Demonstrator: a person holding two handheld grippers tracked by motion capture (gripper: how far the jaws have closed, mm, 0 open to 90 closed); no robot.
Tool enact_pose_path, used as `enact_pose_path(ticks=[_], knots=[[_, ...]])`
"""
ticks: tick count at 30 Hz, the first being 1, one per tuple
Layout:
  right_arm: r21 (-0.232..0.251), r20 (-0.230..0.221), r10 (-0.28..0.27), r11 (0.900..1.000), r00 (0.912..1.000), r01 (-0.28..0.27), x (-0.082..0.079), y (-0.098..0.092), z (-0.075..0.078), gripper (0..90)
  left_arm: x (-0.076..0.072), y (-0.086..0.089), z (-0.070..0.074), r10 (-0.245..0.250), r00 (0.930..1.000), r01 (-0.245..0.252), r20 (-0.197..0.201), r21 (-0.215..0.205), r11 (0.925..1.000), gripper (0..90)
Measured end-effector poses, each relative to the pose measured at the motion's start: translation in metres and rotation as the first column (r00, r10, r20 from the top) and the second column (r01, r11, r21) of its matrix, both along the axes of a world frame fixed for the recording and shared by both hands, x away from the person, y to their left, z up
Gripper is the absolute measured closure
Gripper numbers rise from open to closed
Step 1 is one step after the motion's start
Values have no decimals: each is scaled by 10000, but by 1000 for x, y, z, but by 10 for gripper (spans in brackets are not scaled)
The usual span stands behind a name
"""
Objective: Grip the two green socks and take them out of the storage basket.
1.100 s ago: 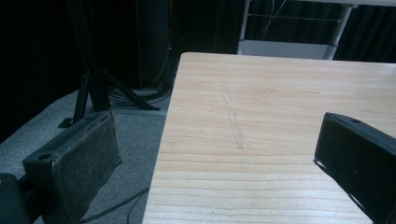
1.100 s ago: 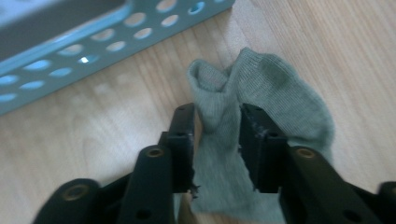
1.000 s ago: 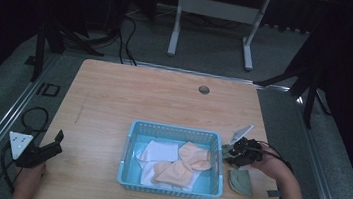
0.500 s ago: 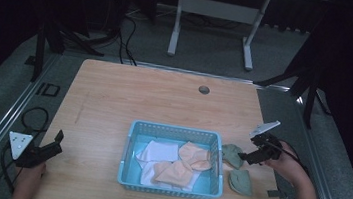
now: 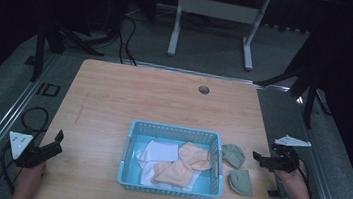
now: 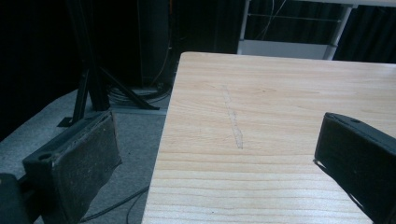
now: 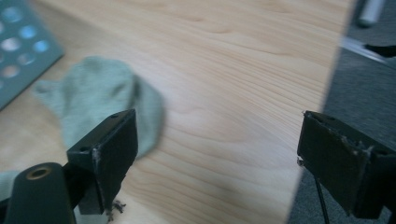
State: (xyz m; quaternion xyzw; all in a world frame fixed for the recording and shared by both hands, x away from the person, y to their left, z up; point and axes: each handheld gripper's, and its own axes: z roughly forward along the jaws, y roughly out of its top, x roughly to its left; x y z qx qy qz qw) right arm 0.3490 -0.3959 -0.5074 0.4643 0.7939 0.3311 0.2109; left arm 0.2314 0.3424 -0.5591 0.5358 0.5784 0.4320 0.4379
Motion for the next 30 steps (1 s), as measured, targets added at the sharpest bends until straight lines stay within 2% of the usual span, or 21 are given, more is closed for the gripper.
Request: enact_pose_path(ticks=[4,8,9,12,13,14,15,17,18,19,20,21,22,24,25,28,30], knots=[[616,565,-1077,9926,9926,1042,-12,-13,-8,123,0,0,0,-13,10000,13,-14,38,10000,5],[861,882,-1750,9821,9806,1675,-25,-18,-16,122,0,0,0,-5,10000,5,-2,14,10000,4],[822,1025,-1914,9796,9761,1835,-28,-18,-18,122,0,0,0,8,10000,-8,1,18,10000,5],[1181,1320,-2409,9669,9615,2260,-37,-20,-22,122,0,0,0,-8,10000,8,-10,9,10000,5],[1181,1320,-2409,9669,9615,2260,-37,-20,-22,122,0,0,0,-8,10000,8,-10,9,10000,5],[1313,1477,-2625,9608,9536,2442,-40,-20,-23,123,0,0,0,-18,10000,18,-6,8,10000,5],[1462,1627,-2953,9508,9414,2730,-45,-19,-26,123,0,0,0,-10,10000,10,-6,7,10000,5],[1681,1874,-3289,9391,9256,2997,-50,-19,-28,123,0,0,0,-18,10000,18,3,-6,10000,5],[1681,1963,-3377,9365,9206,3077,-52,-19,-28,123,0,0,0,-12,10000,12,6,-4,10000,5],[1681,1963,-3377,9365,9206,3077,-52,-19,-28,123,0,0,0,-12,10000,12,6,-4,10000,5],[1735,2091,-3474,9331,9141,3150,-54,-19,-28,123,0,0,0,-33,10000,33,2,2,10000,5],[1970,2189,-3657,9246,9046,3261,-59,-21,-29,123,0,0,0,-26,10000,26,3,1,10000,4],[2060,2199,-3692,9223,9030,3270,-60,-21,-29,123,0,0,0,-24,10000,24,-4,-2,10000,5],[2335,2313,-3854,9134,8933,3336,-66,-21,-31,123,0,0,0,-37,10000,37,-13,8,10000,5],[2409,2341,-3856,9123,8925,3311,-68,-21,-33,123,0,0,0,-34,10000,34,-29,5,10000,5],[2592,2430,-4048,9028,8816,3431,-73,-22,-38,126,0,0,0,-35,10000,35,-40,-6,10000,5],[2849,2408,-4081,8971,8806,3378,-74,-23,-40,133,0,0,0,-36,10000,36,-42,-11,10000,5]])
